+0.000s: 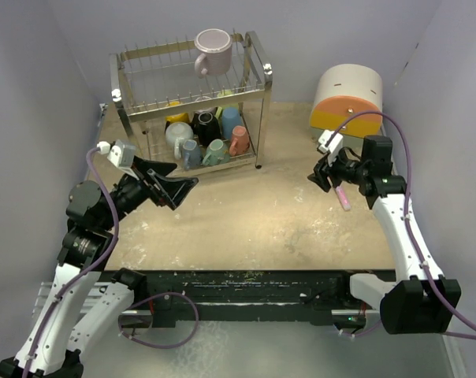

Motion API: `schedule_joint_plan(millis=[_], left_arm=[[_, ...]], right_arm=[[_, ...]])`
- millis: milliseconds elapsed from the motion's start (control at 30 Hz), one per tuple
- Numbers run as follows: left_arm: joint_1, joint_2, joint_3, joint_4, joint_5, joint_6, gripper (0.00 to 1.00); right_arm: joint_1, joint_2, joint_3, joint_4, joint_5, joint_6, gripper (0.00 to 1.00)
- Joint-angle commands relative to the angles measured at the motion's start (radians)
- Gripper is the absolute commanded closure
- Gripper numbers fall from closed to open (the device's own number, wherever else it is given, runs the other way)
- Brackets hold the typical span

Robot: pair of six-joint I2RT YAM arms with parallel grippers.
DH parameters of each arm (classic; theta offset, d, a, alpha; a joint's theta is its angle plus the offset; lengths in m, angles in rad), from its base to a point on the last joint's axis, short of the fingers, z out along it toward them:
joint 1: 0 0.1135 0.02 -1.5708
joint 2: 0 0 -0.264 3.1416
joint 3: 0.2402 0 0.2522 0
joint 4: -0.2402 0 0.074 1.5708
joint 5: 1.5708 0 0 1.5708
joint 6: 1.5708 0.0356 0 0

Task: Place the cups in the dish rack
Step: Reset both arms

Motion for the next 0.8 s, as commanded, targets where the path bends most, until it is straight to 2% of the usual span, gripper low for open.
schedule_joint_plan(millis=[0,233,267,300,433,500,767], left_arm=[[0.006,0.013,0.095,-0.047,-0.045,0.021,0.01],[0.005,0.064,0.229,-0.110,-0.085,0.082,0.01],[0.006,0.073,0.252,-0.126,-0.094,0.101,0.01],[0.006,0.083,0.277,-0.142,-0.104,0.117,0.01],[0.006,0.104,0.374,-0.228,-0.165,0.182,0.01],[0.006,0.104,0.406,-0.248,-0.190,0.204,0.01],[0.005,0.147,0.528,-0.283,-0.176,0.218,0.01]], right_arm=[[-0.007,-0.057,0.010,0.011,-0.006,0.006,0.39],[-0.007,-0.096,0.180,-0.072,0.015,-0.009,0.32],[-0.007,-0.096,0.212,-0.091,0.020,-0.011,0.28],[-0.007,-0.096,0.244,-0.107,0.029,-0.007,0.18],[-0.007,-0.084,0.394,-0.145,0.100,0.064,0.09],[-0.007,-0.073,0.464,-0.152,0.112,0.117,0.00],[-0.007,-0.050,0.665,-0.087,0.278,0.452,0.00]])
